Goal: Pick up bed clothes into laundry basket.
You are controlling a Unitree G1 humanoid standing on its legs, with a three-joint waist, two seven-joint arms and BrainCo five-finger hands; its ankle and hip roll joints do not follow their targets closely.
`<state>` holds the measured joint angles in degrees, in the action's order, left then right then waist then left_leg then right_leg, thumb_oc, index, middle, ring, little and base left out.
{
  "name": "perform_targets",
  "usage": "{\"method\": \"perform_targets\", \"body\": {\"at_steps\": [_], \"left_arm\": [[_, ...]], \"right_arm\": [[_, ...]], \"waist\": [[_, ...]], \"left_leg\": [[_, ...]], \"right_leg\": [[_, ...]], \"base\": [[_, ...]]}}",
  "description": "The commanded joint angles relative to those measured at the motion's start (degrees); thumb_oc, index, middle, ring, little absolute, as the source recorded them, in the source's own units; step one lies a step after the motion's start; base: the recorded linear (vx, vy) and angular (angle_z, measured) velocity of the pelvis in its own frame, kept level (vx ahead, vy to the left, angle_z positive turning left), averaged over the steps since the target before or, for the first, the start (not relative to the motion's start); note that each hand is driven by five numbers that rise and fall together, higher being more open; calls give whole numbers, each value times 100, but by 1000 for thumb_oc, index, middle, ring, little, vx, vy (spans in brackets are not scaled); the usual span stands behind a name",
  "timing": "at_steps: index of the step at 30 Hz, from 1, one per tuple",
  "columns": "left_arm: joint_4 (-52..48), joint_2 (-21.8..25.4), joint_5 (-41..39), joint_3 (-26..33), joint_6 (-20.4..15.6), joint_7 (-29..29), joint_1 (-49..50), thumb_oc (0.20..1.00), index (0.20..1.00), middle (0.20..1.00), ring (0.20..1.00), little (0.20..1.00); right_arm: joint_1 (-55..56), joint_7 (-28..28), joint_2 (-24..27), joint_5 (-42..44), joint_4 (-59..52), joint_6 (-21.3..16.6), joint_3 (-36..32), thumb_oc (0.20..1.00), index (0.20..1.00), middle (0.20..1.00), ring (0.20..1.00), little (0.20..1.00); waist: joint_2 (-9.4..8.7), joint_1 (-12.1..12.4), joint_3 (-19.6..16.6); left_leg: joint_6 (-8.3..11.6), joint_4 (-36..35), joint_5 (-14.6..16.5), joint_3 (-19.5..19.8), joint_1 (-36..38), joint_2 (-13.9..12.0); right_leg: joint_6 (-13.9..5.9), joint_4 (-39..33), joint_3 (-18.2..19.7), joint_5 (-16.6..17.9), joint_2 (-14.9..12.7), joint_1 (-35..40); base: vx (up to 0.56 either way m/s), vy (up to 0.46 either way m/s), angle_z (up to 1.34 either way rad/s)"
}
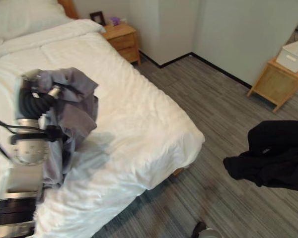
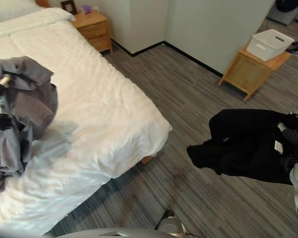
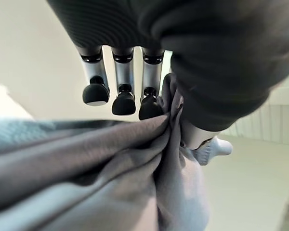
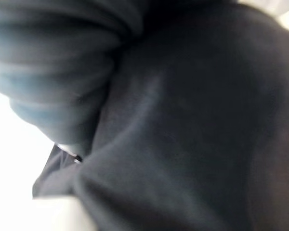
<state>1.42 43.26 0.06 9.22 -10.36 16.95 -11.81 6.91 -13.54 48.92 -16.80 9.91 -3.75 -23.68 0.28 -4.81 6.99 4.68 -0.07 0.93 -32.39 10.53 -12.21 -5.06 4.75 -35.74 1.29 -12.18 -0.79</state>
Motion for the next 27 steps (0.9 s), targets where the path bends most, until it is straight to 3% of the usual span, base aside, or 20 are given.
{"method": "perform_targets", "body": {"at_steps": [1,2,3,4,5,6,7,8,12,14,16,19,20,21,22,23,24,25,26,27], "left_arm": [[-300,197,-388,96,-539,39,-852,200,200,200,200,200],[-300,197,-388,96,-539,39,-852,200,200,200,200,200],[-368,191,-455,133,-520,63,-840,200,200,200,200,200],[-372,192,-456,144,-518,62,-833,200,200,200,200,200],[-404,126,-640,107,-485,142,-835,200,200,200,200,200],[-396,139,-647,124,-487,141,-841,200,200,200,200,200],[-497,-90,-1182,77,-587,-25,-721,200,200,200,200,200],[-558,-232,-1239,-21,-596,-50,-651,200,200,200,200,200],[-725,-361,-1110,9,-609,54,-698,200,200,200,200,200],[-860,-452,-1078,-43,-580,26,-646,200,200,200,200,200],[-1000,-598,-1136,-68,-553,34,-569,200,200,200,200,200],[-1139,-776,-1412,-225,-620,11,-573,200,200,200,200,200],[-1235,-815,-1522,-292,-612,-61,-509,200,200,200,200,200],[-1362,-768,-1619,-306,-531,-127,-439,200,200,200,200,200],[-1368,-757,-1622,-294,-527,-128,-424,200,200,200,200,200],[-1481,-647,-1710,-389,-481,-218,-445,200,200,200,200,200],[-1426,-580,-1745,-386,-465,-132,-461,200,200,200,200,200],[-1423,-583,-1746,-387,-465,-133,-458,200,200,200,200,200],[-1323,-452,-1785,-478,-397,-58,-573,200,200,200,200,200],[-1257,-411,-1804,-546,-408,-26,-647,200,200,200,200,200]], "right_arm": [[-698,-236,520,434,-280,-235,-51,200,200,200,200,200],[-698,-236,520,434,-280,-235,-51,200,200,200,200,200],[-941,-163,590,513,-383,-306,192,200,200,200,200,200],[-957,-164,592,513,-379,-305,205,200,200,200,200,200],[-1183,-111,713,459,-661,-356,488,200,200,200,200,200],[-1229,-113,712,454,-651,-347,517,200,200,200,200,200],[-1468,-38,704,378,-785,-309,851,200,200,200,200,200],[-1587,20,748,324,-891,-290,1027,200,200,200,200,200],[-2075,138,717,361,-1135,-400,1491,200,200,200,200,200],[-2250,160,628,366,-1214,-463,1725,200,200,200,200,200],[-2460,152,456,374,-1313,-531,2006,200,200,200,200,200],[-2716,75,217,432,-1364,-583,2281,200,200,200,200,200],[-2901,143,28,404,-1462,-571,2473,200,200,200,200,200],[-3054,198,-304,392,-1439,-565,2765,200,200,200,200,200],[-3069,191,-319,386,-1426,-567,2785,200,200,200,200,200],[-3041,275,-494,205,-1456,-525,2886,200,200,200,200,200],[-3119,303,-606,115,-1462,-504,2987,200,200,200,200,200],[-3120,301,-604,116,-1456,-504,2993,200,200,200,200,200],[-3363,371,-678,-11,-1481,-429,3162,200,200,200,200,200],[-3477,347,-624,-55,-1453,-419,3228,200,200,200,200,200]], "waist": [[-86,-43,-73],[-86,-43,-73],[3,28,-37],[18,22,-34],[-57,222,111],[-35,174,111],[-173,407,178],[-266,647,278],[-277,943,429],[-213,1124,462],[-69,1294,410],[-11,1456,423],[-39,1620,376],[-61,1836,199],[-82,1852,211],[-323,1933,118],[-336,1934,138],[-391,1922,131],[-254,1754,201],[-155,1613,234]], "left_leg": [[626,299,-242,190,235,-338],[626,299,-242,190,235,-338],[922,1214,-830,356,80,-755],[942,1247,-823,365,67,-790],[846,2281,-1415,918,-300,-936],[860,2403,-1386,996,-410,-998],[580,2916,-1118,1940,-875,-568],[405,2948,-714,2477,-1275,-85],[260,2198,-406,3090,-1797,237],[101,1435,-218,3191,-2071,710],[98,402,-777,3113,-2292,946],[147,-251,-1082,2837,-2788,1043],[126,-356,-1179,2842,-2800,1193],[-115,-450,-1275,3004,-2670,1241],[-120,-454,-1265,2971,-2644,1245],[-300,-409,-1188,2896,-2431,1305],[-426,-428,-1119,2846,-2213,1284],[-428,-425,-1042,2847,-2198,1348],[-534,-493,-918,2912,-1762,1203],[-527,-493,-728,2928,-1525,1125]], "right_leg": [[-548,-578,290,323,-280,192],[-548,-578,290,323,-280,192],[-334,-851,451,127,73,370],[-319,-865,449,125,104,377],[-56,-922,596,-66,266,465],[-25,-915,563,-81,303,443],[20,-974,993,-225,296,461],[6,-975,1322,-289,319,563],[-148,-975,1987,-395,381,694],[-176,-975,2258,-568,545,846],[-149,-975,2499,-747,803,1016],[-76,-975,2739,-1076,1004,1416],[6,-975,2921,-1161,1047,1584],[78,-895,3109,-1238,1187,1852],[74,-883,3135,-1251,1166,1860],[-142,-62,3105,-1204,1153,1835],[-477,701,2999,-846,1108,1497],[-494,767,2987,-938,1043,1490],[-994,2187,2868,54,942,725],[-994,2820,2726,157,793,277]], "base": [[102,-184,-73],[159,-238,-78],[159,-222,-74],[289,-421,-89],[114,-221,-90],[298,-320,-108],[298,-216,-147],[406,-217,-186],[319,-41,-136],[398,-37,-81],[400,-11,-85],[514,-38,-99],[931,-9,-104],[686,23,-48],[789,33,9],[502,-11,-35],[534,-15,-79],[417,11,-96],[437,21,-51],[502,55,2]]}}
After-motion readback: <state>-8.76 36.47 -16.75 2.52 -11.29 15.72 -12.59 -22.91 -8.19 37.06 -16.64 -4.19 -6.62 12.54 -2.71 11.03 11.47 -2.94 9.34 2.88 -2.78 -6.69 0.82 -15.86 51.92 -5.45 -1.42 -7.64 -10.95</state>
